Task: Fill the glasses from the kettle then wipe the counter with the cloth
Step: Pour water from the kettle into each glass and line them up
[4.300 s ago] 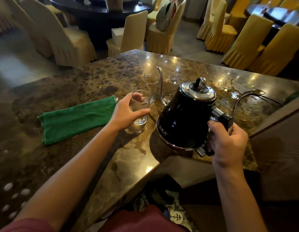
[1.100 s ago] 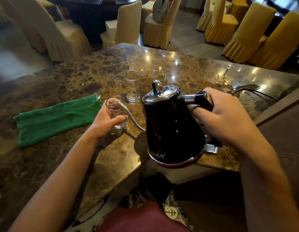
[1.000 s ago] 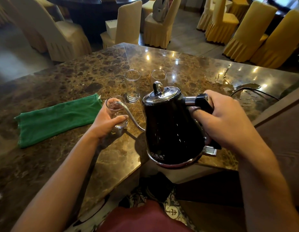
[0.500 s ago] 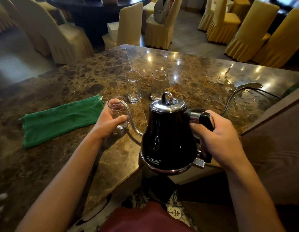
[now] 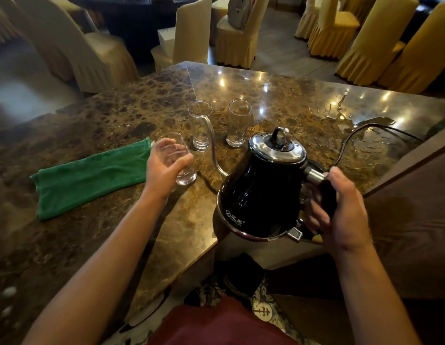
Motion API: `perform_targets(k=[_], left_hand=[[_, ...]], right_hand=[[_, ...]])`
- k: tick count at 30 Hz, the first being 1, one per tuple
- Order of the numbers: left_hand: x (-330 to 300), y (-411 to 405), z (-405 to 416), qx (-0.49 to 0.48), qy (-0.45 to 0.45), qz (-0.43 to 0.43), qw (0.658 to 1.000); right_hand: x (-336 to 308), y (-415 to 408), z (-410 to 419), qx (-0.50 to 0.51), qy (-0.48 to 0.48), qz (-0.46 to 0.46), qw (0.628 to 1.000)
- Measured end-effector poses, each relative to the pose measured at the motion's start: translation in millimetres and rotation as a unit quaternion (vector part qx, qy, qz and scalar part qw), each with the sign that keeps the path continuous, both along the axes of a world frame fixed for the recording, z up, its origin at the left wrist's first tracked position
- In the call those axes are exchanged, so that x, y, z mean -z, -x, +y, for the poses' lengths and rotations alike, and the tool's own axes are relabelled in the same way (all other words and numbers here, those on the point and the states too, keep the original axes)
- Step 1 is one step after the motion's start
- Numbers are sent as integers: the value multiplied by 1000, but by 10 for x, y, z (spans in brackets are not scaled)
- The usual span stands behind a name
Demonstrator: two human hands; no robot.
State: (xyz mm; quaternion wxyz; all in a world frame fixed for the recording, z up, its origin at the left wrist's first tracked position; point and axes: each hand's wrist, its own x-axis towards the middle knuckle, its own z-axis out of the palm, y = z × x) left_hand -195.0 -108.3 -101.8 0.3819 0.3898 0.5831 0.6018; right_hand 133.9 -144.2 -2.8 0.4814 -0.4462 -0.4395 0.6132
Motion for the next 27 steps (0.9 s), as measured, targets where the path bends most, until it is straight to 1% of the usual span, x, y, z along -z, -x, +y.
perform_targets(k=[2, 7, 14, 18, 20, 27], left_hand=[[-100, 28, 81, -13, -2, 11, 1000], [-282, 229, 427, -28, 9, 67, 997], [-302, 481, 814, -58, 48, 128, 989], [-286, 531, 931, -71, 56, 119, 989], [-267, 520, 958, -66, 58, 128, 988], [-128, 534, 980, -64, 64, 122, 988]], right_hand=[[-4, -17, 12, 6, 8, 8, 1000], [-7, 19, -44, 26, -17, -26, 999], [-14, 17, -68, 39, -29, -70, 996], [-17, 15, -72, 42, -34, -67, 996], [-22, 10, -65, 47, -28, -60, 997], [-18, 5, -57, 64, -34, -25, 997]])
